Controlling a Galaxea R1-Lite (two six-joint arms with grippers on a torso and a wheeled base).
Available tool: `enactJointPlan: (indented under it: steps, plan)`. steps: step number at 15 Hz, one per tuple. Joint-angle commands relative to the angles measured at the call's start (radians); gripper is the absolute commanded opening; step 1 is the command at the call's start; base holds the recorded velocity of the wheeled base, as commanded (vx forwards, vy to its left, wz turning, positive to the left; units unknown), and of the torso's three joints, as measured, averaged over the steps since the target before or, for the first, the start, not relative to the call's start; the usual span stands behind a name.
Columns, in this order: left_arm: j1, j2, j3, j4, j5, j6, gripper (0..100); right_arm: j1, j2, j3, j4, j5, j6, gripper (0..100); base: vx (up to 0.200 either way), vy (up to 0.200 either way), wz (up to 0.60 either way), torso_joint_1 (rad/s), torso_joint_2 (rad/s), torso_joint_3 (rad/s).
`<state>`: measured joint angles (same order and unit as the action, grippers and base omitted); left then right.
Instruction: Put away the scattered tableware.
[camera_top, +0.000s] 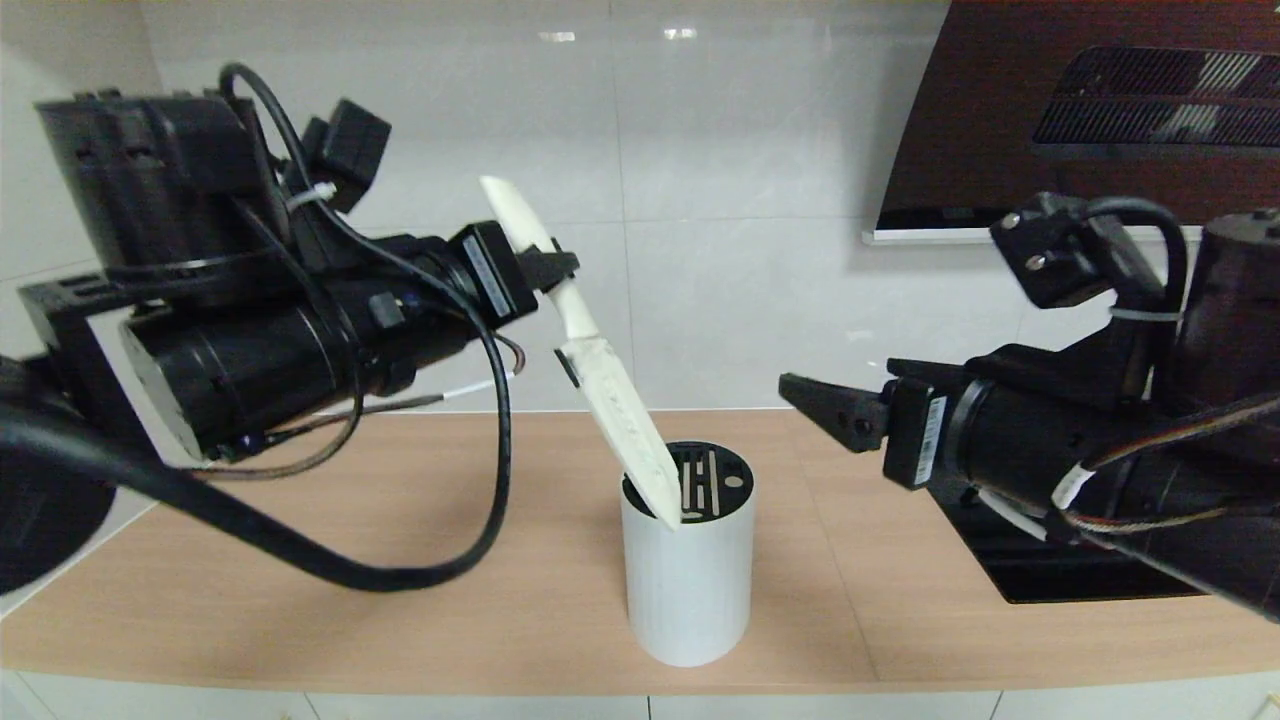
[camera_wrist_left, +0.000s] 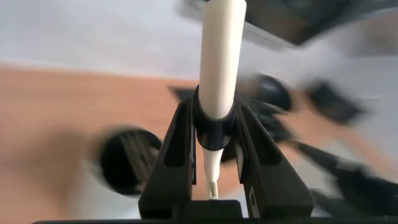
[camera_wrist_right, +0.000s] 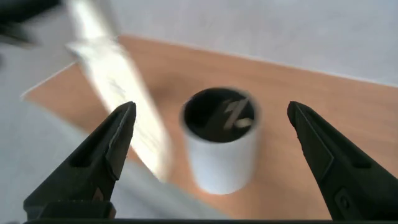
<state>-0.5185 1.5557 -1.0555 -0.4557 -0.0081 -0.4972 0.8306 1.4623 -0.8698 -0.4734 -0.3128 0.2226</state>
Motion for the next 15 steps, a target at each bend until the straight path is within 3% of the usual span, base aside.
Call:
enactJointPlan:
  steps: [1, 2, 3, 6, 8, 12, 15]
  plan:
    - [-0.028, 0.015, -0.113, 0.025, 0.112, 0.101, 0, -0.031, -0.06, -0.006, 0.002, 0.011, 0.0, 100, 0.0, 0.0, 0.0, 0.0, 0.0, 0.0]
    - [-0.061, 0.024, -0.107, 0.023, 0.226, 0.138, 0, -0.047, -0.062, -0.006, 0.004, 0.018, 0.0, 100, 0.0, 0.0, 0.0, 0.0, 0.0, 0.0]
    - [-0.081, 0.04, -0.083, 0.014, 0.318, 0.146, 0, -0.054, -0.054, -0.006, 0.006, 0.02, 0.0, 100, 0.0, 0.0, 0.0, 0.0, 0.0, 0.0]
    - [-0.138, 0.136, -0.081, -0.057, 0.407, 0.157, 0, -0.064, -0.039, 0.0, 0.006, 0.02, 0.0, 100, 0.0, 0.0, 0.0, 0.0, 0.0, 0.0]
    - [-0.155, 0.204, -0.08, -0.143, 0.493, 0.194, 0, -0.064, -0.028, 0.003, 0.006, 0.02, 0.0, 100, 0.0, 0.0, 0.0, 0.0, 0.0, 0.0]
    - [-0.172, 0.251, -0.061, -0.202, 0.517, 0.207, 0, -0.064, -0.017, 0.005, 0.006, 0.02, 0.001, 100, 0.0, 0.0, 0.0, 0.0, 0.0, 0.0]
    - [-0.172, 0.283, -0.04, -0.248, 0.519, 0.247, 0, -0.064, -0.011, 0.008, 0.004, 0.02, 0.001, 100, 0.0, 0.0, 0.0, 0.0, 0.0, 0.0]
